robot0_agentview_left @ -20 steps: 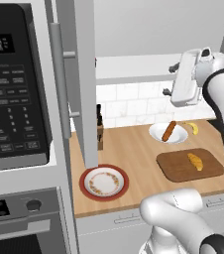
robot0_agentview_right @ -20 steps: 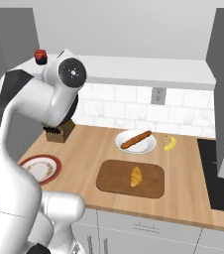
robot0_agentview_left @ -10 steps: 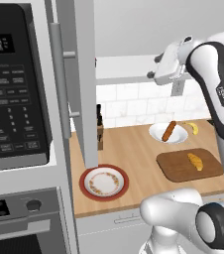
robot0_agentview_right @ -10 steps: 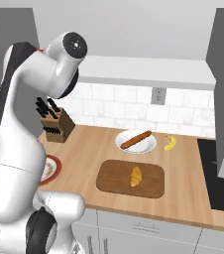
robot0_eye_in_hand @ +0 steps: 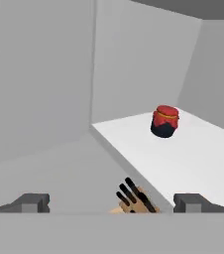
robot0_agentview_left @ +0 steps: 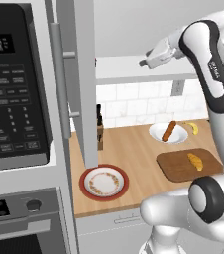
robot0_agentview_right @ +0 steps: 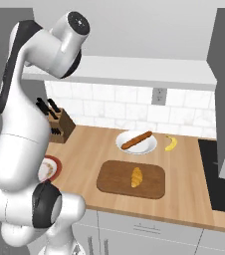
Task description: From the different types of pastries on the counter, select a croissant and place it on the cutting board. Then retrieve a jar of jam from the cabinet and place it alongside the croissant on the cutting board.
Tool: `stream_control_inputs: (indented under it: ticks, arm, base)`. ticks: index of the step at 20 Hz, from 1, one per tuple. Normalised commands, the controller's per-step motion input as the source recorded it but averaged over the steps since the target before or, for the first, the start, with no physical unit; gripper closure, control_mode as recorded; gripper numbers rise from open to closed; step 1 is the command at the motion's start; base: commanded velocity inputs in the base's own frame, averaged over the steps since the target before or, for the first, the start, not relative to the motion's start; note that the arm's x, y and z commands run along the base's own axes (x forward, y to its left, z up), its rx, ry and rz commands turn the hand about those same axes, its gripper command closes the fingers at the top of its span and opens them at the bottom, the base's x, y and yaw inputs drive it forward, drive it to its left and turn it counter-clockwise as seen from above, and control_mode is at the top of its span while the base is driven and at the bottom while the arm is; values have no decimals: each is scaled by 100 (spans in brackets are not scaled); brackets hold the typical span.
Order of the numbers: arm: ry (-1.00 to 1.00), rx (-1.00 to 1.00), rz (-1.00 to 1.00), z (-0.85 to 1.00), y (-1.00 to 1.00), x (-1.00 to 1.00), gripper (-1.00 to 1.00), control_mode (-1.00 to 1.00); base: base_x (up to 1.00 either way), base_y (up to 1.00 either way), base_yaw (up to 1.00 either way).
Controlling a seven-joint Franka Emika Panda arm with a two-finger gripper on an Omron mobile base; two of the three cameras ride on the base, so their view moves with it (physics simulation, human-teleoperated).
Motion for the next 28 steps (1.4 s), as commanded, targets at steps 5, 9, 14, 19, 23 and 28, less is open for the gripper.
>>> stream_control_inputs:
  ticks: [5,9,14,19,23,28]
  arm:
    - [-27,42,-16,-63,10,1,-100,-100]
    - [-35,44,-23,-53,22,-2,-100,-100]
    - [-18,4,-12,15,49,13,-100,-100]
    - [-1,-1,-2,36,29,35,-100,-100]
    - [32,0,3,44,0,32,-100,-100]
    - [30,0,3,40,0,34,-100,-100]
  base:
    - [0,0,0]
    - [0,0,0]
    - [0,0,0]
    - [0,0,0]
    - [0,0,0]
    - [0,0,0]
